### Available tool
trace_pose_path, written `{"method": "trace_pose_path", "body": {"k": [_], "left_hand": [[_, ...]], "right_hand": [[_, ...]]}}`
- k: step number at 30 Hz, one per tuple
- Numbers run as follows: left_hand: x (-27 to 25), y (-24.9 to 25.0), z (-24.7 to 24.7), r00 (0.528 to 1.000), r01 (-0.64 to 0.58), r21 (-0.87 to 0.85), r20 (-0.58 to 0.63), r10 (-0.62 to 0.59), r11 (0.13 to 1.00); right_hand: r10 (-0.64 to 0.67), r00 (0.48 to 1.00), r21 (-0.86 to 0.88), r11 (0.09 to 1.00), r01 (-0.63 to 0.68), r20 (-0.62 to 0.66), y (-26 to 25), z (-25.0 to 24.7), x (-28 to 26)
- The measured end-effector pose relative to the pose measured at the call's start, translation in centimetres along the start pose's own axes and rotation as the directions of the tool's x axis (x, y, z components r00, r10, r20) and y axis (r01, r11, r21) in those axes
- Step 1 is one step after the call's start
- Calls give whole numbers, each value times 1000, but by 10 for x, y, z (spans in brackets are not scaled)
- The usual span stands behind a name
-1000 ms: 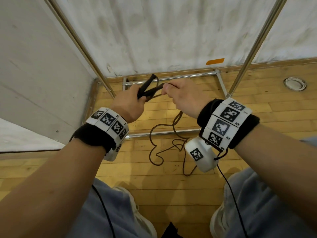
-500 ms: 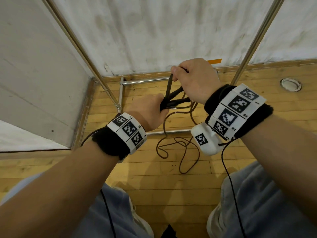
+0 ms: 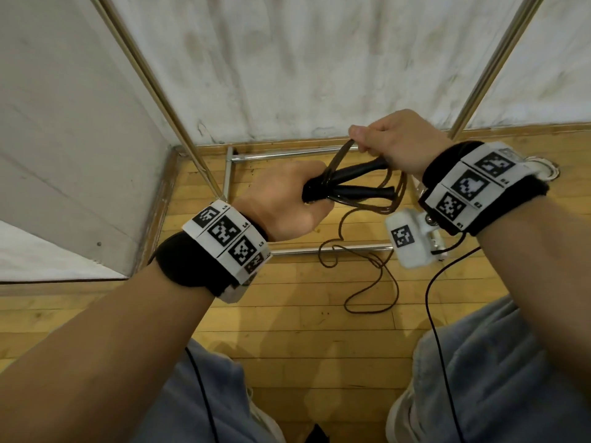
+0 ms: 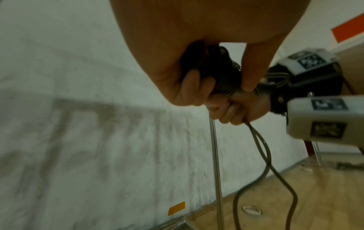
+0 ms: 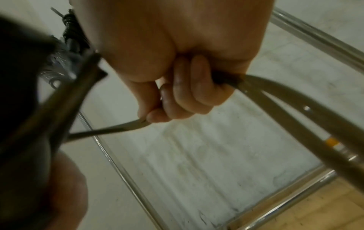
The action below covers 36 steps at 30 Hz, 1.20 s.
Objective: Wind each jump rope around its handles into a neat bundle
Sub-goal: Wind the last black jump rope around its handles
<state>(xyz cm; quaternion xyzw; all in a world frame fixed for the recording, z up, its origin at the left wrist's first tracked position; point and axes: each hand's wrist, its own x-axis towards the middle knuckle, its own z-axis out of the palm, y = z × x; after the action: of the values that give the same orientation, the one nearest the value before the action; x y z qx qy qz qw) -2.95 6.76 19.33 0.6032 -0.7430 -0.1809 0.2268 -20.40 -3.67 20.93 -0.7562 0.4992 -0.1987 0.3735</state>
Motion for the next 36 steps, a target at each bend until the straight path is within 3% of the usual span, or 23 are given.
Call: {"method": "trace_pose_path", "body": {"k": [3,7,14,18,26,28,31,34,36], "left_hand": [[-1,4,-6,995,28,-120,-88,-38,992],[4,5,-11,966,143,-303,-166,-200,942],[18,-5,-10,897,289,-465,-175,-407,837],[24,-10,-9,885,331,-404,-182,-429,853],[29,-11,-14,889,303,-452,-185,-420,839],[28,-9,-15,898,261,-476,-199,-392,840],[28,-6,-15,901,232,-504,-210,-378,832],[30,-3,-17,892,222,-518,-235,-386,826],[30,-2,-21,882,215,-535,-253,-398,817]], "right_hand": [[-1,997,72,997,-5,79,-1,9,0],[91,981,361,921,-149,174,-1,25,-1],[77,979,142,984,-105,191,-2,49,-8],[44,988,34,998,-50,147,-8,54,-13],[41,962,401,903,-152,271,-14,54,-21],[62,968,452,876,-171,245,-18,56,-21],[91,991,431,894,-123,93,-21,65,-22],[-16,998,339,940,37,-67,-20,72,-24],[-131,986,235,960,152,-100,-18,71,-24]]}}
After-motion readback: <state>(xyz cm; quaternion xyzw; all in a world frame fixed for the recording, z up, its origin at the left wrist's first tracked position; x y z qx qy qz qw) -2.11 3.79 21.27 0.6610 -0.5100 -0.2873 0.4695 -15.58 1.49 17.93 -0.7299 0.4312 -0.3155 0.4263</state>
